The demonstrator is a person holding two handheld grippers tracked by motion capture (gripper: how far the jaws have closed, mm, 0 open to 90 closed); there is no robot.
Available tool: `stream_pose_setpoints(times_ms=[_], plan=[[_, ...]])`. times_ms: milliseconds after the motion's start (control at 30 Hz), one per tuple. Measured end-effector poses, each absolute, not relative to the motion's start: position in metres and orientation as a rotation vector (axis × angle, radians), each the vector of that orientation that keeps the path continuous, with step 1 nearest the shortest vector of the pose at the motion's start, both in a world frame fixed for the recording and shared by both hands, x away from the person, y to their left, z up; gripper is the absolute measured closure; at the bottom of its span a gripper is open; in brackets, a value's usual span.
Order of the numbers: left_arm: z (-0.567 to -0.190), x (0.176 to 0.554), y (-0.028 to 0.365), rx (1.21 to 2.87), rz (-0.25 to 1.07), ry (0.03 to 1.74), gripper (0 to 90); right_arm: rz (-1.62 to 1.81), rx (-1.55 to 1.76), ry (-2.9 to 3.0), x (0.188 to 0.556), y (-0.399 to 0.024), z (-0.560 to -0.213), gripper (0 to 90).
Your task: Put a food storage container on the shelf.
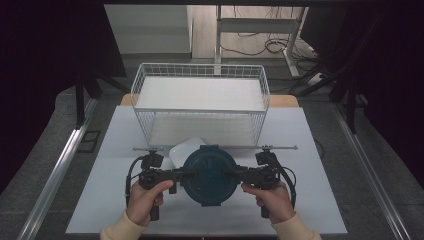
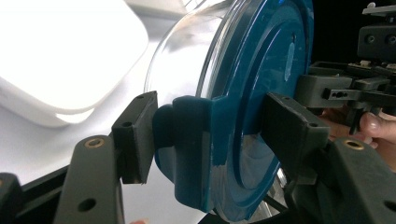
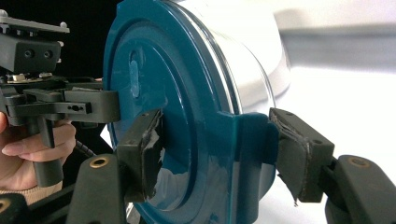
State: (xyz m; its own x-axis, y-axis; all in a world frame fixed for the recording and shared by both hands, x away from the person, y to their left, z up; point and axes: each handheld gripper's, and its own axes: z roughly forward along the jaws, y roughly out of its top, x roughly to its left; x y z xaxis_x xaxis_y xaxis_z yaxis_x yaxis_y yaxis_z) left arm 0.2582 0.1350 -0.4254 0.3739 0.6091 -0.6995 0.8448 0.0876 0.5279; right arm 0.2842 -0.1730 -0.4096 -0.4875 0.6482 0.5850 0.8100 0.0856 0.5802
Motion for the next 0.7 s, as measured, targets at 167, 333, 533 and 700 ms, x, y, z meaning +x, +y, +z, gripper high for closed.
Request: stream_pose_setpoints(times_ms=[167, 333, 533, 700], plan=[[-0.412, 0.267, 0.138, 1.609, -0.279, 1.316, 38.2, -1.373, -1.476, -2.185, 0.293, -0.17, -0.394, 36.7], [-0.4, 0.279, 0.142, 1.602, -0.27, 1.309, 38.2, -1.384, -1.473, -2.198, 0.303, -0.166, -0.381, 36.7], [-0.387, 0.288, 0.146, 1.607, -0.261, 1.303, 38.3, -1.39, -1.465, -2.201, 0.315, -0.162, -0.368, 36.7], [-0.377, 0.294, 0.149, 1.6, -0.251, 1.3, 38.2, -1.397, -1.456, -2.209, 0.322, -0.158, -0.357, 36.8]])
